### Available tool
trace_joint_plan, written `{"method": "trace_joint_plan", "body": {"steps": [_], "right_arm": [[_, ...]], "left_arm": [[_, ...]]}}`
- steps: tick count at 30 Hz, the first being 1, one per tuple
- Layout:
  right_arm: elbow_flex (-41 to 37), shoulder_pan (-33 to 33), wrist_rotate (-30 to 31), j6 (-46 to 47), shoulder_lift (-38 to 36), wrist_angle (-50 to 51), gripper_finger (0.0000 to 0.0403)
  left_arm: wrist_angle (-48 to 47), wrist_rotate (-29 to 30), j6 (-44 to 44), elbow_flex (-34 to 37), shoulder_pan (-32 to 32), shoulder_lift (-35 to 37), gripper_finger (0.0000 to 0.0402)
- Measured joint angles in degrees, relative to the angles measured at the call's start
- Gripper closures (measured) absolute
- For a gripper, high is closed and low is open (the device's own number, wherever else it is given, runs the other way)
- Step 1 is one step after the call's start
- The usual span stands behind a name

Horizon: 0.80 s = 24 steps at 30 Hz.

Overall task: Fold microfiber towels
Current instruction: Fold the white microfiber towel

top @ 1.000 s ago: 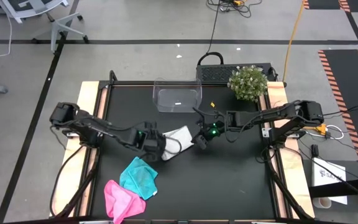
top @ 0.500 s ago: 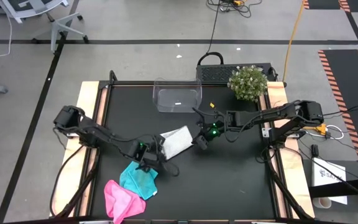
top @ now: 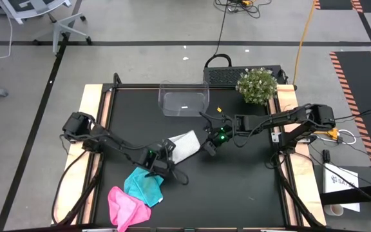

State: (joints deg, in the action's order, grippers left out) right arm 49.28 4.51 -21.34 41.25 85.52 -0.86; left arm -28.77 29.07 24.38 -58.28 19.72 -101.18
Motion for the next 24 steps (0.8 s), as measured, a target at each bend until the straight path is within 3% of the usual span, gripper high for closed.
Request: {"method": "trace_joint_plan", "body": {"steps": [4,8,15,24], "right_arm": [[0.0,0.0,-0.02,-0.04,0.0,0.07,0.0323],[0.0,0.0,-0.02,-0.04,0.0,0.29,0.0323],[0.0,0.0,-0.02,0.02,0.0,0.29,0.0323],[0.0,0.0,-0.02,0.04,0.0,0.25,0.0323]], "left_arm": [[0.2,4.36,-0.9,0.0,-0.48,0.02,0.027],[0.2,9.73,0.17,-0.02,-0.71,1.73,0.0305],[-4.3,3.84,-2.51,-0.02,-4.6,1.78,0.0393],[-3.2,1.68,-4.56,1.55,-9.0,1.39,0.0349]]}}
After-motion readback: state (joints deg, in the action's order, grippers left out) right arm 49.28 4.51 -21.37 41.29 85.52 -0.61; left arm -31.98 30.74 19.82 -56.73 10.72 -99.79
